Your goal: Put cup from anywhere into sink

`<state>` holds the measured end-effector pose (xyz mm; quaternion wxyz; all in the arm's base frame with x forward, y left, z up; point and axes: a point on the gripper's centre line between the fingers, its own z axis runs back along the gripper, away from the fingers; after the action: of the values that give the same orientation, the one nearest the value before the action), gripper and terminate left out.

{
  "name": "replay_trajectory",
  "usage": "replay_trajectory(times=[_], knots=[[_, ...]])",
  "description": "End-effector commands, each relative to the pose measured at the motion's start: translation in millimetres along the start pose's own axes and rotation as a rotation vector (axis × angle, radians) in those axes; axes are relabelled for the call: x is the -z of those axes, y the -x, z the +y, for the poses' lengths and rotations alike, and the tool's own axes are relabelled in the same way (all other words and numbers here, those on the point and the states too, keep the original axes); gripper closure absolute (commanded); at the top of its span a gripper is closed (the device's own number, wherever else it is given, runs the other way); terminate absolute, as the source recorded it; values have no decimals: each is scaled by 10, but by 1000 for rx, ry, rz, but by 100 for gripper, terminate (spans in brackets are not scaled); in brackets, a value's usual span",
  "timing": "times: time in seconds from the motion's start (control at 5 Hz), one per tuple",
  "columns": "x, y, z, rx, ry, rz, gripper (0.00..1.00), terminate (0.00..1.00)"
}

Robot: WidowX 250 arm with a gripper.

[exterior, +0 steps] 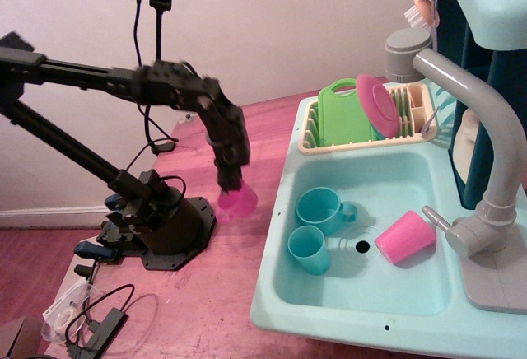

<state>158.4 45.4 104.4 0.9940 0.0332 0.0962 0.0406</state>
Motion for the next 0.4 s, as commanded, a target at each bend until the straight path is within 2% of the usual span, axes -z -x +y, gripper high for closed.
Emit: replay_trajectory(times=[0.0,0.2], knots=[[-617,-81,100,65,-28,-96,100,0],[-852,-407,-8,126,-54,-153,100,0]])
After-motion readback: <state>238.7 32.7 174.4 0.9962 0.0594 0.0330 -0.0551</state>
